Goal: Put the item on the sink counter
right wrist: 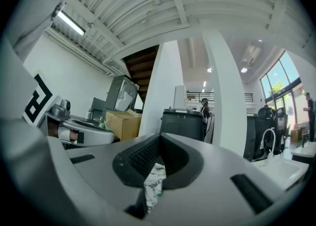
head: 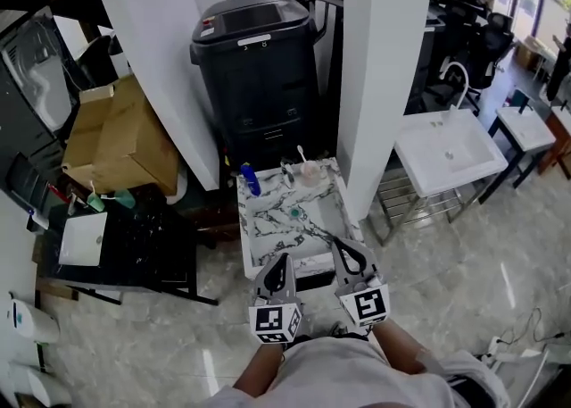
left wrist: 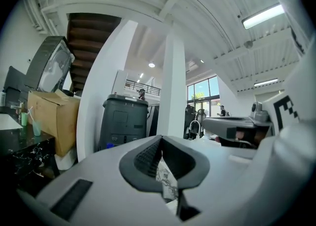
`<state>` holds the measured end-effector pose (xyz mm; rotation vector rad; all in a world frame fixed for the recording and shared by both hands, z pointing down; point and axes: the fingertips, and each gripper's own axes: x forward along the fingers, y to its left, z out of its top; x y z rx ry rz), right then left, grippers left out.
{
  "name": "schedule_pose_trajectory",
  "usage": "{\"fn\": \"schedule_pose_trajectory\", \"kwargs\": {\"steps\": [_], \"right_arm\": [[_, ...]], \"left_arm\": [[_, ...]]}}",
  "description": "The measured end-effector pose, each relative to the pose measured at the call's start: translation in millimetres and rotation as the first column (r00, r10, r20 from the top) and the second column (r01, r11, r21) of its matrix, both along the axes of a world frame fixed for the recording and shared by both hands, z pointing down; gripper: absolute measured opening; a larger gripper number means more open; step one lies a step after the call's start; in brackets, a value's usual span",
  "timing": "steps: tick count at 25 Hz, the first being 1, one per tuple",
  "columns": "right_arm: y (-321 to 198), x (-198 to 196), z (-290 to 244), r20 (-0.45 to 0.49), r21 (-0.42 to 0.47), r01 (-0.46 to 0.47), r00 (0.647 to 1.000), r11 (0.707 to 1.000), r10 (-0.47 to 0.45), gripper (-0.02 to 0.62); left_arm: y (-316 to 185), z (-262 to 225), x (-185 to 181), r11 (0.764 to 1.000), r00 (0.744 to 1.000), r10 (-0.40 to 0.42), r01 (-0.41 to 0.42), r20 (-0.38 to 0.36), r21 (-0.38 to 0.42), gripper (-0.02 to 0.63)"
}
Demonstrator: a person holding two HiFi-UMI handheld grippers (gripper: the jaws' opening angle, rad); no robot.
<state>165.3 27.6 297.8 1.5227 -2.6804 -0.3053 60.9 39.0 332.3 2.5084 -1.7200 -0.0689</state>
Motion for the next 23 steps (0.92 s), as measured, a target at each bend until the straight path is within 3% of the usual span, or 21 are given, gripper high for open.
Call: {"fn": "schedule_pose_trajectory", "kwargs": {"steps": [10, 23], "right_arm": [[7.1, -32.1, 4.7, 0.06, -0.028, 0.008, 0.998, 1.0, -0.007, 0.003], [15.2, -85.6, 10.6, 0.04, -0.054, 0.019, 0.999, 0.998, -0.017, 0.003]], "left_arm": [[13.3, 7.8, -29.1, 1.0, 1.0, 0.007, -0.006, 0.008, -0.026, 0.009], [21.9, 16.2, -77.5, 0.999, 1.0, 0.019, -0.019, -0.021, -0.035, 0.009]]}}
